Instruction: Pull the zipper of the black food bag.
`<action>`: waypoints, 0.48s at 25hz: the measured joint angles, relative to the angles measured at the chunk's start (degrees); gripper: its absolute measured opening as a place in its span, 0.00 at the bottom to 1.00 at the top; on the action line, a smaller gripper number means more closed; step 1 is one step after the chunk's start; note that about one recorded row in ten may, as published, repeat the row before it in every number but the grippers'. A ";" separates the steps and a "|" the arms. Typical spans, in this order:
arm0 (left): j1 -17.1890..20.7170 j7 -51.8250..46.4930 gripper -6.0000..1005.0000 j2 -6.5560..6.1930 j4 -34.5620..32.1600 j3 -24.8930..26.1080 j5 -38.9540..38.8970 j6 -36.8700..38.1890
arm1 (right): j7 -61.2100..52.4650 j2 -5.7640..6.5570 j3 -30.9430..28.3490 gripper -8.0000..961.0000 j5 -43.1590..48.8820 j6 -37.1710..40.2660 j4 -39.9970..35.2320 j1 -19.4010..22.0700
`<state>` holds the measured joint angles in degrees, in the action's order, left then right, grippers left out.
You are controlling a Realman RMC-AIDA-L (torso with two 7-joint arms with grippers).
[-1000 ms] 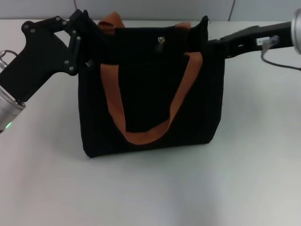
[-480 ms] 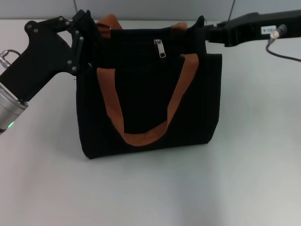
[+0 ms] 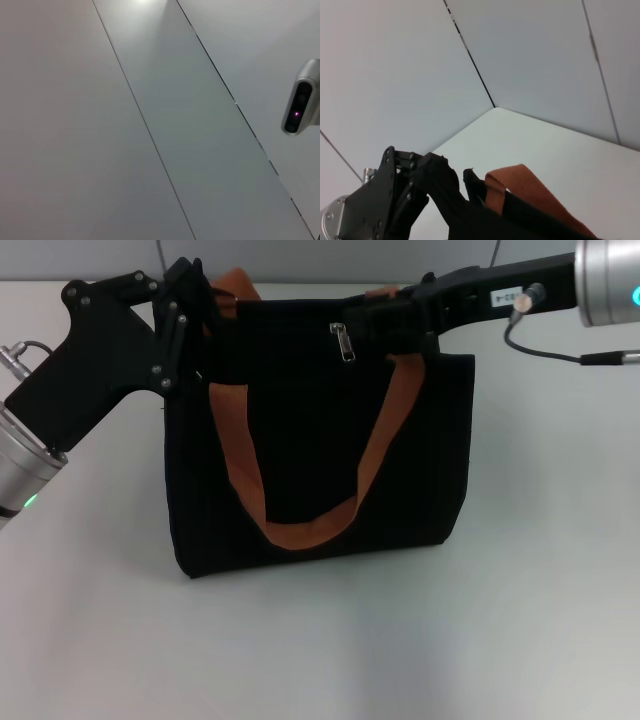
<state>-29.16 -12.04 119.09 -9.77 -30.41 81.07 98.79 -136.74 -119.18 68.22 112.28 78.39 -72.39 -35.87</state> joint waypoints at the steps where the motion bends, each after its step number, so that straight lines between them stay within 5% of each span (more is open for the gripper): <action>1: -0.08 0.00 0.03 0.00 0.01 0.00 0.01 0.00 | 0.16 0.00 0.02 0.37 0.00 -0.21 1.06 -0.70; 12: -0.79 -0.03 0.03 0.00 0.01 -0.05 0.11 0.10 | 1.06 -0.08 0.49 0.38 0.87 -1.99 9.21 -5.61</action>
<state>-29.95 -12.07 119.09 -9.75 -30.46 81.18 98.89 -135.69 -119.26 68.71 113.15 76.40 -63.18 -41.48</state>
